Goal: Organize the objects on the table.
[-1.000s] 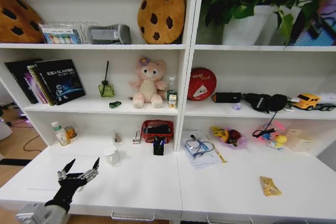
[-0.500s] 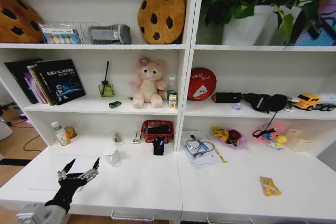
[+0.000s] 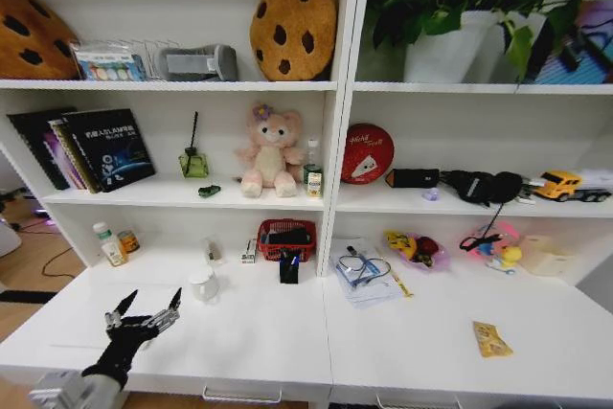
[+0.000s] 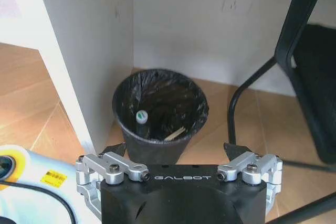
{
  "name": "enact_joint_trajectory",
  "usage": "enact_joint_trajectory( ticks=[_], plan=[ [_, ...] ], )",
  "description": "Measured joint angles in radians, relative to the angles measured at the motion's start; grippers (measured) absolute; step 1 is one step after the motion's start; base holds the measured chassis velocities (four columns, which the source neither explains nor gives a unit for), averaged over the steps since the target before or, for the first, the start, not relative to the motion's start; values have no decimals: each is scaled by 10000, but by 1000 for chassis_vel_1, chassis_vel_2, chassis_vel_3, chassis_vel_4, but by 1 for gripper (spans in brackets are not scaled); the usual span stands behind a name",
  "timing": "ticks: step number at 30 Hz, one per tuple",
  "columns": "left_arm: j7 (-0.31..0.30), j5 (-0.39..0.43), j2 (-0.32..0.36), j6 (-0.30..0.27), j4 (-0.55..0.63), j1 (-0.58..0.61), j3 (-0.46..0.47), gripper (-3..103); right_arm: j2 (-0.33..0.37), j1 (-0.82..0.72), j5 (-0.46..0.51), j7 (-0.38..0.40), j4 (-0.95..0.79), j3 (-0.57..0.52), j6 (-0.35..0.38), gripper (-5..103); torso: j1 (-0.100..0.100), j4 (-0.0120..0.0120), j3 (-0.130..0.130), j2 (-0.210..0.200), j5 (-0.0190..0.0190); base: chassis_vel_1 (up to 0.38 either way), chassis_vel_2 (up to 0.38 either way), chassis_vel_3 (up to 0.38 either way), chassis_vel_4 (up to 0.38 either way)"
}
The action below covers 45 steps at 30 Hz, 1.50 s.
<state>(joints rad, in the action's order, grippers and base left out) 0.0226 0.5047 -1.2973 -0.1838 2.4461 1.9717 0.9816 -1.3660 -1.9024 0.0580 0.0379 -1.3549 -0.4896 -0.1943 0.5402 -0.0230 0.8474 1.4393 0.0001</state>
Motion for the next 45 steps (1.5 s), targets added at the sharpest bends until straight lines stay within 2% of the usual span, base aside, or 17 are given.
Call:
enact_joint_trajectory(
  ticks=[13, 15, 17, 19, 21, 23, 24, 28, 31, 35, 37, 38, 39, 40, 41, 44, 45],
  plan=[
    [0, 0, 0, 0, 0, 0, 0, 100, -99, -1095, -889, 503, -1342, 12, -860, 100, -4, -1, 0, 0, 0, 75, -66, -69, 71],
    [0, 0, 0, 0, 0, 0, 0, 100, -103, -1392, -1281, 780, -2047, -50, -1210, 100, -8, -2, -2, 3, 1, 75, -72, -68, 69],
    [0, 0, 0, 0, 0, 0, 0, 100, -100, -1496, -1318, 814, -2325, -78, -1244, 100, -8, -2, -1, 3, 1, 60, -57, -61, 45],
    [0, 0, 0, 0, 0, 0, 0, 100, -108, -2085, -1359, 1016, -4002, -225, -1395, 100, -4, 1, 0, 1, -3, 0, 0, 0, 0],
    [0, 0, 0, 0, 0, 0, 0, 100, -117, -2288, -1337, 1117, -4458, -231, -1395, 100, 0, 3, 1, 0, -3, 0, 0, 0, 0],
    [0, 0, 0, 1, 0, 0, 0, 100, -120, -2755, -1295, 1482, -5296, -153, -1343, 100, 5, 1, 3, -2, -3, -29, 40, 53, -22],
    [0, 0, 0, 1, 0, 0, -1, 100, -101, -3254, -1379, 1986, -6026, -9, -1309, 100, 5, -2, 3, -2, -2, -25, 35, 29, -57],
    [1, 0, 0, 0, 0, 0, -1, 100, -73, -3903, -1556, 2661, -6858, 159, -1240, 100, 6, -2, 3, -2, -2, -6, 9, 7, -14],
    [1, 0, 0, 1, 0, 0, -1, 100, 10, -5017, -2259, 3880, -7988, 411, -1471, 100, 2, -3, 2, -1, -1, 0, 0, 0, 0],
    [0, 0, 0, 0, 0, 0, 0, 100, 22, -5228, -2338, 4040, -8736, 365, -1494, 100, 0, -3, 1, 0, -3, 0, 0, 0, 0],
    [0, 0, 0, 0, 0, 0, 0, 100, 49, -4684, -1653, 3710, -9399, -17, -880, 100, -1, -3, 1, -1, -1, 0, 0, 0, 0],
    [0, 0, 0, 0, 0, 0, 0, 100, 49, -4684, -1653, 3710, -9399, -17, -880, 100, -1, -3, 1, -1, -1, 0, 0, 0, 0],
    [0, 0, 0, 0, 0, 0, 0, 100, 86, -4244, -1260, 3549, -9605, -248, -465, 100, 0, -3, 2, 0, -2, 0, 0, 0, 0],
    [0, 0, 0, 0, 0, 0, 0, 100, 195, -3166, -372, 3116, -9909, -821, 624, 100, 0, -3, 2, 0, 0, 0, 0, 0, 0],
    [0, 0, 0, 0, 0, 0, 0, 100, 195, -3166, -372, 3116, -9909, -821, 624, 100, 0, -3, 2, 0, 0, 0, 0, 0, 0],
    [0, 0, 0, 0, 0, 0, 0, 100, 273, -367, 1496, 1825, -10332, -2112, 3732, 100, 1, -1, 2, -1, 4, 0, 0, 0, 0],
    [0, 0, 0, 0, 0, 0, 0, 100, 273, -367, 1496, 1825, -10332, -2112, 3732, 100, 1, -1, 2, -1, 4, 0, 0, 0, 0]
  ],
)
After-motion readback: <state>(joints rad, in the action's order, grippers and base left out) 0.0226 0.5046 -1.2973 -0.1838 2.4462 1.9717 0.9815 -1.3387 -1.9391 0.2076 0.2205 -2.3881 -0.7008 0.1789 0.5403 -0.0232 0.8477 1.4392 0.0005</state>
